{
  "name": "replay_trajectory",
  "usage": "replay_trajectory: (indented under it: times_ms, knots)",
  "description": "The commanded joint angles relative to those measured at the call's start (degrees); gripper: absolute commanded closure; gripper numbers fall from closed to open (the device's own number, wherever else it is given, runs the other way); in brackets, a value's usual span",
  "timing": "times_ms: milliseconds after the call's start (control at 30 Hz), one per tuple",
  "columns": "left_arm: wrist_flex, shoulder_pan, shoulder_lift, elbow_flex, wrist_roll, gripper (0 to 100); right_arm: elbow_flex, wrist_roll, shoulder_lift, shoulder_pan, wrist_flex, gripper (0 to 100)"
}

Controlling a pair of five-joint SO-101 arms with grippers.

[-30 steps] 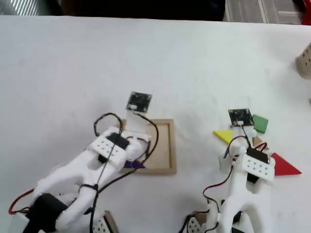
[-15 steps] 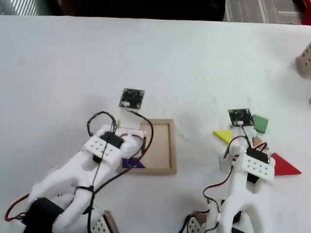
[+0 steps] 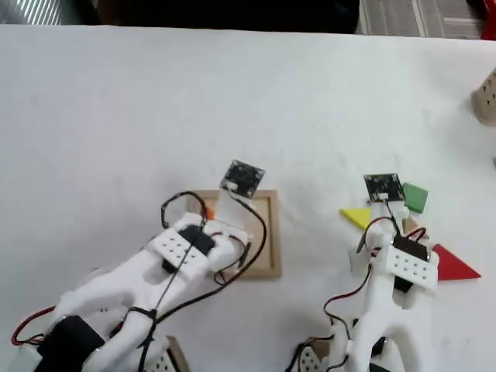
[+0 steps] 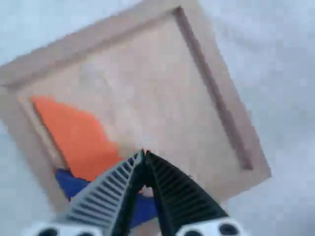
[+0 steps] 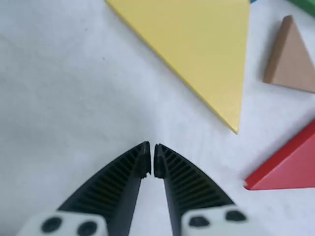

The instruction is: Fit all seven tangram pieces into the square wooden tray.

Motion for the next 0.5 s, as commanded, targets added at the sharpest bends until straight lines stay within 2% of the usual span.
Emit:
replay_trajectory:
  times_ms: [0, 200, 467]
  knots:
    - [-0.4, -4.0, -1.7, -0.2, 1.0, 98, -0.4, 0.7, -1.4, -0.8, -0.8, 97.9]
    - [-0.5, -11.4, -1.6, -0.2, 0.9, 98, -0.4, 0.7, -1.4, -0.8, -0.8, 97.9]
    - [-0.5, -13.5, -2.1, 1.4, 0.6, 98, -0.4, 0.7, -1.4, -0.9, -0.8, 97.9]
